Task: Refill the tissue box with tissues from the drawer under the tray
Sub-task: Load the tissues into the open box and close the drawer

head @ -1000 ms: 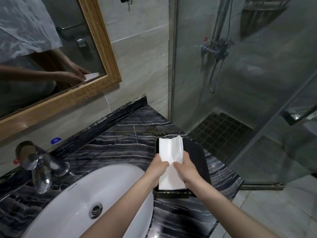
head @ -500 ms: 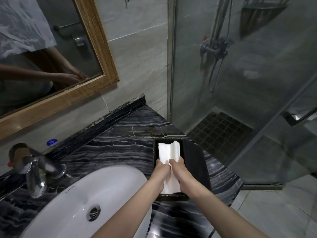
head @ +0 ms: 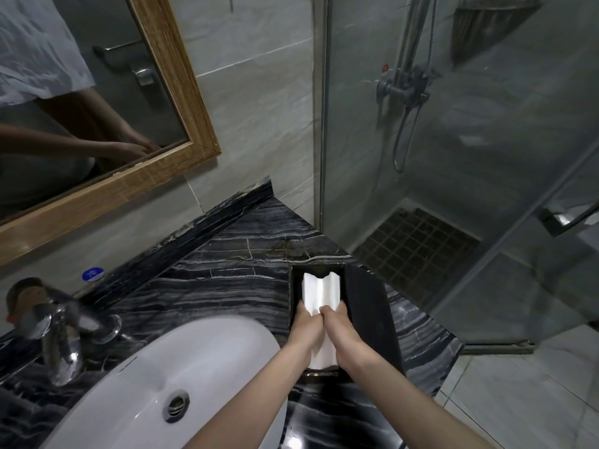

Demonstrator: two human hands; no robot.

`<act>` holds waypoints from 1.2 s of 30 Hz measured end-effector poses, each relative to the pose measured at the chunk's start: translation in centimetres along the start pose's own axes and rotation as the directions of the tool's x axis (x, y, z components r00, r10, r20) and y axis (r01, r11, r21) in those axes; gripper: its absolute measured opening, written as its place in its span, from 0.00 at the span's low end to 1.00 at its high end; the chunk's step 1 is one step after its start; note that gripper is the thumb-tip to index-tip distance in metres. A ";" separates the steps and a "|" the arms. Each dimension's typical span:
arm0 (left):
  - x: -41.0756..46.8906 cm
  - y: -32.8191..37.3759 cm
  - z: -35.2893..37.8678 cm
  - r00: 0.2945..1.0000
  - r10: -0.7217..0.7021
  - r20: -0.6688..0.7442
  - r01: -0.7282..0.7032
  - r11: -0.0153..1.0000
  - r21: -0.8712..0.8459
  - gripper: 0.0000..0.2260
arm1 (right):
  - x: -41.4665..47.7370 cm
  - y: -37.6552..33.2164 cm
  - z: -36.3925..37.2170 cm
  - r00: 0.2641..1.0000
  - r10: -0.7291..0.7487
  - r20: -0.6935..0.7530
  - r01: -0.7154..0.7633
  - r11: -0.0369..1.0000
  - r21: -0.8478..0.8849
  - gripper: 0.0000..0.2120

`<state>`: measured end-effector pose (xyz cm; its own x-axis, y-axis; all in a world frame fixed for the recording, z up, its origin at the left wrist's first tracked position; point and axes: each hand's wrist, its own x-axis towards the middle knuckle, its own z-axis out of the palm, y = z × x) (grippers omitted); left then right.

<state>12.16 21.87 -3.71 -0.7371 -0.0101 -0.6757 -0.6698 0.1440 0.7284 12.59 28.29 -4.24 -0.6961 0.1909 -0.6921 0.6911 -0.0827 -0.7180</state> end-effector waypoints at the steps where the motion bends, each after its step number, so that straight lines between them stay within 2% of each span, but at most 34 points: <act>1: 0.0 0.0 0.0 1.000 -0.006 0.003 0.006 1.000 0.008 0.28 | 0.0 0.0 0.0 1.000 -0.001 0.001 0.001 1.000 -0.006 0.27; 6: -0.2 -0.2 -0.1 1.000 -0.026 -0.005 0.026 0.999 0.042 0.31 | -0.1 0.1 -0.3 0.999 -0.037 0.023 0.038 0.998 -0.047 0.29; 14: -1.2 -0.1 -0.5 1.000 -0.020 0.007 0.019 0.994 0.106 0.29 | -0.9 0.1 -0.8 0.988 -0.141 0.066 0.143 0.989 -0.033 0.28; 28: -2.8 0.6 -1.7 0.992 0.114 0.052 -0.121 0.979 0.166 0.28 | -3.1 -1.4 -1.7 0.982 -0.157 0.101 0.156 0.988 0.016 0.25; 32: -3.8 0.9 -2.3 0.990 0.127 0.061 -0.134 0.981 0.139 0.25 | -3.9 -1.9 -1.3 0.978 -0.175 0.109 0.174 0.985 0.019 0.23; 36: -5.0 1.5 -3.2 0.982 0.182 0.050 -0.185 0.980 0.076 0.18 | -4.8 -2.7 -0.6 0.971 -0.224 0.086 0.221 0.974 0.043 0.20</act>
<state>14.54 19.01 1.15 -0.8410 0.0661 -0.5370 -0.5129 0.2184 0.8302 14.21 28.23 1.05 -0.8474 0.1195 -0.5174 0.5111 -0.0804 -0.8557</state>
